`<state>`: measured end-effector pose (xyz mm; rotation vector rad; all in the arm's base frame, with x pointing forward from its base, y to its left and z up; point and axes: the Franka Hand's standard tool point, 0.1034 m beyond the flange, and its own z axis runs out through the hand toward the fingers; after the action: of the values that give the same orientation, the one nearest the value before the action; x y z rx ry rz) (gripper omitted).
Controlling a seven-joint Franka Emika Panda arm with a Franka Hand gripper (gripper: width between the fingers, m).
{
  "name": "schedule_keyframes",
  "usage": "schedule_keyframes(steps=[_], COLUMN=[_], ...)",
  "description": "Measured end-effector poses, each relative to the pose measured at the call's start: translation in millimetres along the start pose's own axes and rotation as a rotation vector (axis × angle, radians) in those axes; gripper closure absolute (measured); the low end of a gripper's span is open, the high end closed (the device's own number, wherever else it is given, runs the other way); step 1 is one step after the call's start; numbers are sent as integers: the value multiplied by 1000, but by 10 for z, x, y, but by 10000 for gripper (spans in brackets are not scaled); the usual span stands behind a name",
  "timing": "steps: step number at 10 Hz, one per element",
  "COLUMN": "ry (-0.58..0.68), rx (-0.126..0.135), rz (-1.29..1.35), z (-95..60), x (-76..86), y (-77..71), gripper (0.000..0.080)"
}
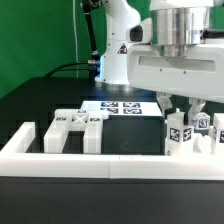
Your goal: Assemble chair
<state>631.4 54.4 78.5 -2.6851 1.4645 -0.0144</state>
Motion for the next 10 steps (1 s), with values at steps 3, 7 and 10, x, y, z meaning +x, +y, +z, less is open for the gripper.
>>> schedule_keyframes(steps=[3,7,10], ry=[5,19,26], rx=[5,38,27], rz=[326,685,841], z=[6,5,5], x=[-35,-18,-16], y=[-16,1,56], gripper=[511,509,508])
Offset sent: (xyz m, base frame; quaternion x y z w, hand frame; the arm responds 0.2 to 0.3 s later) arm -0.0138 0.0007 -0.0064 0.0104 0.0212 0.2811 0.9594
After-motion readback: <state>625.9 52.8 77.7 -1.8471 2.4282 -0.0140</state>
